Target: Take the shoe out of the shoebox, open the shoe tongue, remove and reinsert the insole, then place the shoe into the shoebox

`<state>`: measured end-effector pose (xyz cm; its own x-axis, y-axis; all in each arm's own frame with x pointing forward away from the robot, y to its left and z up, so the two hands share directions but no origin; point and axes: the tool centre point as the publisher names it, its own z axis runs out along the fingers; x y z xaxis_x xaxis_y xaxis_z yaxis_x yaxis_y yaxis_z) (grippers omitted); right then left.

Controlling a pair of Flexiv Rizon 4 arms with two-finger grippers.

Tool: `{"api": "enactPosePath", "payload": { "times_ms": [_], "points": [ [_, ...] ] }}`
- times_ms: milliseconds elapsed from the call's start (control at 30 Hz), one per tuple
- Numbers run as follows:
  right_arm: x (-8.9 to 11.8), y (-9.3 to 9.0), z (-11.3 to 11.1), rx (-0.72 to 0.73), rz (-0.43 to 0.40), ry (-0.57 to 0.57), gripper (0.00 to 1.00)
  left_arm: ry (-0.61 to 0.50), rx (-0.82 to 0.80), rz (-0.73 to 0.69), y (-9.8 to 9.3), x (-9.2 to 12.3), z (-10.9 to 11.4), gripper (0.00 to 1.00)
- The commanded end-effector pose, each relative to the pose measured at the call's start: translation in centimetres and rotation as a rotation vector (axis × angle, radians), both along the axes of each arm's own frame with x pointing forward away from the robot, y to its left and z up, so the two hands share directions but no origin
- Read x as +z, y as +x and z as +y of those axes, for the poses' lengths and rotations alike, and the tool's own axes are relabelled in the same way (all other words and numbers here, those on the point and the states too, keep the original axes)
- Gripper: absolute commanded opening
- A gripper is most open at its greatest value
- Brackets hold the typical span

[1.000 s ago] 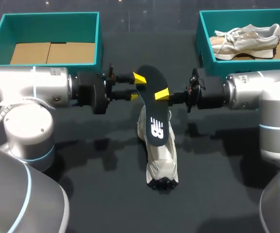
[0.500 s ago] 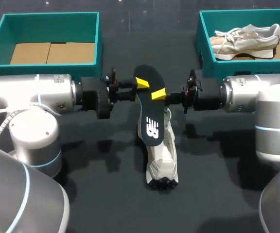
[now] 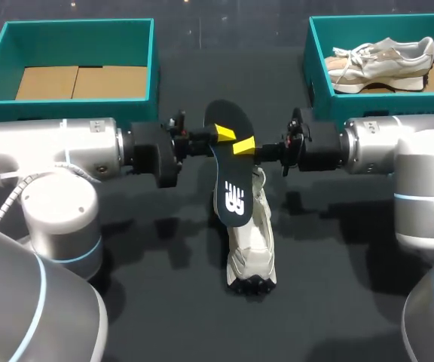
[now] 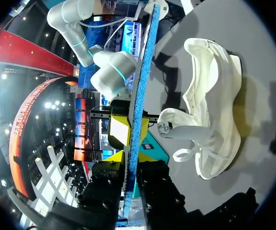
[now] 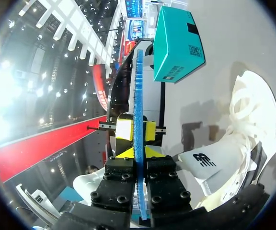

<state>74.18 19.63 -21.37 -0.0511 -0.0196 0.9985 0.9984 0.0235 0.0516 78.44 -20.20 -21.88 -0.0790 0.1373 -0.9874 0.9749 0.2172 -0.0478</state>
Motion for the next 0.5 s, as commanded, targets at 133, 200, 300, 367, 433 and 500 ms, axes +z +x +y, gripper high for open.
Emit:
{"api": "enactPosePath", "payload": {
  "times_ms": [133, 200, 300, 367, 433, 500],
  "points": [
    [-0.26, -0.1, 0.15, 0.001, 0.003, 0.004, 0.0, 0.007, 0.007, -0.004, 0.34, -0.42, -0.82, 0.14],
    [-0.33, -0.16, 0.19, 0.0, 0.005, 0.003, 0.0, 0.009, 0.009, -0.006, 0.36, -0.49, -0.92, 0.14],
    [-0.41, -0.21, 0.23, 0.002, 0.009, 0.003, 0.0, 0.012, 0.011, -0.007, 0.42, -0.56, -1.03, 0.16],
    [-0.42, -0.21, 0.24, 0.003, 0.011, 0.004, 0.0, 0.016, 0.012, -0.01, 0.45, -0.59, -1.11, 0.16],
    [-0.43, -0.21, 0.25, 0.004, 0.012, 0.005, 0.0, 0.02, 0.015, -0.015, 0.49, -0.63, -1.19, 0.13],
    [-0.43, -0.21, 0.25, 0.004, 0.012, 0.005, 0.0, 0.024, 0.016, -0.02, 0.51, -0.69, -1.27, 0.0]
  ]
}}
